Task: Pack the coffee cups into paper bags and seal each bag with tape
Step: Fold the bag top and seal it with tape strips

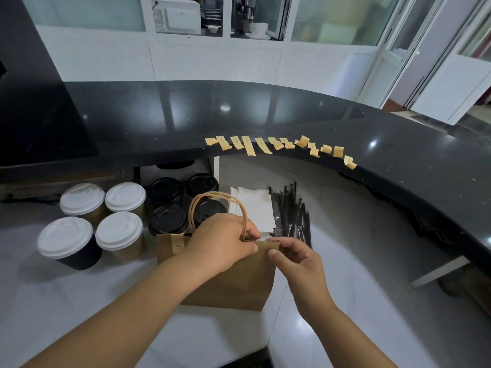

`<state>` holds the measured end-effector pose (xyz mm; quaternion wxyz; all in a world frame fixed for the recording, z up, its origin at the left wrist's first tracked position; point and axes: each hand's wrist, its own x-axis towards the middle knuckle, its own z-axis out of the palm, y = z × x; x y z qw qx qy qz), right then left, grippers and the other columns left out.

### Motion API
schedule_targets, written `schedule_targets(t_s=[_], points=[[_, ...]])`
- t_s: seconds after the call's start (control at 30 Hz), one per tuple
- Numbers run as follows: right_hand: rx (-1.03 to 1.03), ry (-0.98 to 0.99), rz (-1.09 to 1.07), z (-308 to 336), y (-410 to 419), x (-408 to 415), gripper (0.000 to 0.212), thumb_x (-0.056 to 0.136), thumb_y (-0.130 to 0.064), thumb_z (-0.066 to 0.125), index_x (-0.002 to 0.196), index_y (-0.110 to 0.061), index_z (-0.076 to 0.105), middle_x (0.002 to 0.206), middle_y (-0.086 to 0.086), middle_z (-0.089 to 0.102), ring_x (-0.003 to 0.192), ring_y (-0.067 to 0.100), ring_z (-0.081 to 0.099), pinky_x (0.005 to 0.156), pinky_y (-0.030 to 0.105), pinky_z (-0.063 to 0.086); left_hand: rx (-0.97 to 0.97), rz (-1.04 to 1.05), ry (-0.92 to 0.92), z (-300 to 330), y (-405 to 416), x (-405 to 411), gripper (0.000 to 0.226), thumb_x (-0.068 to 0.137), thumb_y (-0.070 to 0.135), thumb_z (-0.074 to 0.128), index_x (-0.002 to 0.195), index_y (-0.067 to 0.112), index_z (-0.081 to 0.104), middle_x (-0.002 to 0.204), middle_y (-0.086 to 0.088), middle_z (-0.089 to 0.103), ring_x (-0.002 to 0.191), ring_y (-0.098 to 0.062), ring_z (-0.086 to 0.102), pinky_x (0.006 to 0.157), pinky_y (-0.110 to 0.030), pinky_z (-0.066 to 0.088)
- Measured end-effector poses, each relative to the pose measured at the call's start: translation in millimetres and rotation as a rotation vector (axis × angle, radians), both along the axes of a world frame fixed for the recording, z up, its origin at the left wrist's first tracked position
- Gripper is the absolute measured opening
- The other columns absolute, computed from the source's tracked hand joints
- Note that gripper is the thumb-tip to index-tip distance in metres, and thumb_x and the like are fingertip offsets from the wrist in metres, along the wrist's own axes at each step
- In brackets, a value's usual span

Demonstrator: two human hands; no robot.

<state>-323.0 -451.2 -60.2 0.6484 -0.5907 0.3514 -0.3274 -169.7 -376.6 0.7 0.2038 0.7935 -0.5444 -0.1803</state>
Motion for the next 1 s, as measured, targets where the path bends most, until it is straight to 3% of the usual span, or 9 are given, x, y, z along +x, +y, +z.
schedule_targets(t_s=[0.13, 0.3, 0.47, 0.57, 0.63, 0.77, 0.9, 1.0], points=[[-0.031, -0.014, 0.015, 1.3, 0.7, 1.3, 0.028, 0.083, 0.005, 0.065, 0.08, -0.019, 0.077, 0.087, 0.01, 0.072, 0.083, 0.019, 0.067, 0.076, 0.029, 0.056, -0.001, -0.037, -0.032, 3.1, 0.0, 0.7, 0.018, 0.087, 0.03, 0.059, 0.097, 0.028, 0.073, 0.094, 0.012, 0.068, 0.085, -0.003, 0.059, 0.079, -0.026, 0.05], [-0.302, 0.099, 0.047, 1.8, -1.1, -1.5, 0.037, 0.083, 0.005, 0.065, 0.085, -0.03, 0.076, 0.087, -0.001, 0.072, 0.084, 0.015, 0.067, 0.075, 0.027, 0.056, -0.002, -0.032, -0.069, -1.8, -2.6, 0.0, 0.017, 0.087, 0.031, 0.057, 0.09, 0.03, 0.074, 0.083, 0.013, 0.067, 0.071, -0.001, 0.054, 0.057, -0.008, 0.035], [-0.588, 0.243, 0.137, 6.1, -12.0, -6.3, 0.027, 0.084, -0.002, 0.067, 0.083, -0.028, 0.074, 0.085, -0.013, 0.071, 0.084, 0.011, 0.066, 0.072, 0.021, 0.053, -0.035, -0.039, -0.054, -0.1, -1.9, 2.8, 0.018, 0.088, 0.033, 0.057, 0.095, 0.029, 0.074, 0.088, 0.01, 0.069, 0.078, -0.002, 0.059, 0.07, -0.017, 0.046], [-0.53, 0.299, 0.184, 20.0, -28.6, -0.5, 0.024, 0.091, -0.009, 0.06, 0.075, -0.017, 0.076, 0.074, -0.007, 0.071, 0.073, 0.008, 0.066, 0.063, 0.016, 0.05, -0.008, -0.065, -0.062, 0.0, -2.2, 2.8, 0.021, 0.09, 0.034, 0.054, 0.097, 0.029, 0.073, 0.086, 0.006, 0.069, 0.078, -0.006, 0.06, 0.068, -0.019, 0.044], [-0.501, 0.317, 0.145, 29.3, -44.8, 8.8, 0.025, 0.093, -0.013, 0.058, 0.074, -0.012, 0.075, 0.07, -0.003, 0.07, 0.067, 0.01, 0.066, 0.059, 0.02, 0.052, -0.01, -0.062, -0.074, -0.5, -2.4, 3.2, 0.021, 0.09, 0.034, 0.054, 0.097, 0.03, 0.073, 0.088, 0.007, 0.069, 0.08, -0.006, 0.06, 0.071, -0.02, 0.046], [-0.58, 0.363, 0.09, 51.7, -74.8, 37.6, 0.014, 0.09, -0.022, 0.063, 0.083, -0.016, 0.074, 0.071, -0.002, 0.068, 0.064, 0.018, 0.064, 0.061, 0.04, 0.058, -0.039, -0.062, -0.068, -0.3, -2.3, 4.1, 0.021, 0.089, 0.036, 0.056, 0.099, 0.031, 0.073, 0.095, 0.01, 0.069, 0.089, -0.005, 0.059, 0.078, -0.019, 0.046], [-0.783, 0.431, 0.068, 73.5, -99.1, 76.3, 0.013, 0.09, -0.019, 0.064, 0.097, -0.016, 0.074, 0.088, -0.008, 0.07, 0.08, 0.006, 0.065, 0.077, 0.034, 0.058, -0.055, -0.058, -0.004, 0.8, -1.8, 7.0, 0.02, 0.088, 0.034, 0.059, 0.1, 0.028, 0.074, 0.097, 0.01, 0.07, 0.093, -0.005, 0.059, 0.08, -0.017, 0.045], [-0.926, 0.442, 0.097, 83.1, -107.5, 112.2, 0.015, 0.089, -0.017, 0.064, 0.099, -0.014, 0.075, 0.092, -0.002, 0.072, 0.086, 0.012, 0.064, 0.08, 0.038, 0.056, -0.056, -0.046, 0.052, 1.3, 0.5, 7.1, 0.018, 0.087, 0.031, 0.061, 0.096, 0.025, 0.075, 0.093, 0.006, 0.072, 0.09, -0.007, 0.061, 0.084, -0.023, 0.048]])
